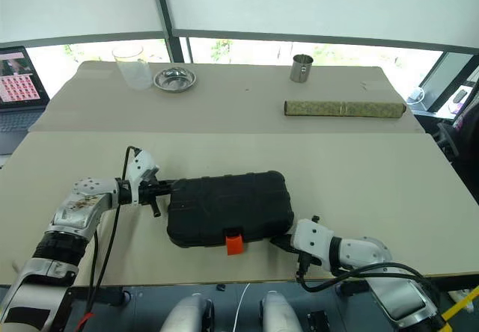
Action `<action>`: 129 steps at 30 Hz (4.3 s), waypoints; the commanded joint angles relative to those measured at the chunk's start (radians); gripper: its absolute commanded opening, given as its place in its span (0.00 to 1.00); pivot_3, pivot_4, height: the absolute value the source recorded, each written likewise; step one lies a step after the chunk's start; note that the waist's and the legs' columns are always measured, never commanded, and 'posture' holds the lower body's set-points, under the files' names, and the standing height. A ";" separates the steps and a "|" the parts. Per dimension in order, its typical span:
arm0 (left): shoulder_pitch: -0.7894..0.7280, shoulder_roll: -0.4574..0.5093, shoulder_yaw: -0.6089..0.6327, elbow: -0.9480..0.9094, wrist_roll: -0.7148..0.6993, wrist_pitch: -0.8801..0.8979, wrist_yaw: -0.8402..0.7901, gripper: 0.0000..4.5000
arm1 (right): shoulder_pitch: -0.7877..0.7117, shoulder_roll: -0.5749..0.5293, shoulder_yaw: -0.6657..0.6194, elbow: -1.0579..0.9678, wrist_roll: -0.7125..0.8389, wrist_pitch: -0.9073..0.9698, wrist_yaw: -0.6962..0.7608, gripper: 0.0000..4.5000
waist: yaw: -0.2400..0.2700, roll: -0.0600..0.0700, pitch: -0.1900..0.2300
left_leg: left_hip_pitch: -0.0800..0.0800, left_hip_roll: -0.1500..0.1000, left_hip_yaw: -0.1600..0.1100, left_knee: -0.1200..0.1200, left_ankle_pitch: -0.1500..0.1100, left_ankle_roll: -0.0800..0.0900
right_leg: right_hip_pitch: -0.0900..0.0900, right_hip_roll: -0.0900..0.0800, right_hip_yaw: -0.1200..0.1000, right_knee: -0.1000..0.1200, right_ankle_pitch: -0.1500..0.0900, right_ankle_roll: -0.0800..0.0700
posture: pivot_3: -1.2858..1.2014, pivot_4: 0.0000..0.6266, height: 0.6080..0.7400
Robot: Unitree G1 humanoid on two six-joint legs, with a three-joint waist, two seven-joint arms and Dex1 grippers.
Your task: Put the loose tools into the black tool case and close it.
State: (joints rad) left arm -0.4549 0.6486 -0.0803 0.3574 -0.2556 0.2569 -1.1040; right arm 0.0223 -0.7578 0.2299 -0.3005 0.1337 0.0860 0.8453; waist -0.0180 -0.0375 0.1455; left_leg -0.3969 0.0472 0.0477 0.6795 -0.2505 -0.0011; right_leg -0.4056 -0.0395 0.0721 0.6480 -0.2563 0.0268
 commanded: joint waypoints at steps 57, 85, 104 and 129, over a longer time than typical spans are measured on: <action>-0.128 -0.166 -0.105 -0.220 -0.039 0.132 -0.001 0.00 | -0.093 0.172 -0.082 -0.010 0.067 0.059 0.020 0.01 | 0.006 0.000 0.001 | -0.002 -0.003 -0.004 0.001 0.000 0.000 | 0.000 -0.002 -0.002 0.000 0.000 0.000 | 0.52 0.24 1.00; -0.104 -0.164 -0.119 -0.228 -0.027 0.132 -0.009 0.00 | -0.050 0.089 -0.129 -0.135 0.163 0.211 0.054 0.01 | 0.006 0.000 0.000 | -0.001 -0.003 -0.005 0.001 0.000 0.000 | 0.002 -0.002 -0.002 0.000 0.000 0.001 | 0.52 0.24 1.00; -0.076 -0.148 -0.119 -0.258 -0.029 0.146 0.002 0.00 | -0.120 0.157 -0.098 -0.016 0.112 0.107 0.054 0.01 | 0.003 0.000 0.000 | -0.001 -0.003 -0.005 0.001 0.000 0.000 | 0.001 -0.002 -0.002 0.000 0.000 0.001 | 0.52 0.24 1.00; -0.078 -0.150 -0.162 -0.237 0.012 0.166 0.005 0.00 | -0.158 0.179 -0.064 0.023 0.062 0.120 0.037 0.01 | 0.002 0.002 0.000 | 0.000 -0.003 -0.005 0.000 0.000 0.000 | 0.002 -0.002 -0.002 0.000 0.000 0.001 | 0.52 0.24 1.00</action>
State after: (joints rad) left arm -0.5568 0.5003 -0.1895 0.0921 -0.2745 0.3883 -1.0971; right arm -0.1097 -0.5939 0.1742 -0.2384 0.1777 0.2188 0.8895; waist -0.0162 -0.0359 0.1450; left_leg -0.3971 0.0444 0.0427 0.6797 -0.2507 -0.0006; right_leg -0.4039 -0.0412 0.0703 0.6479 -0.2566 0.0274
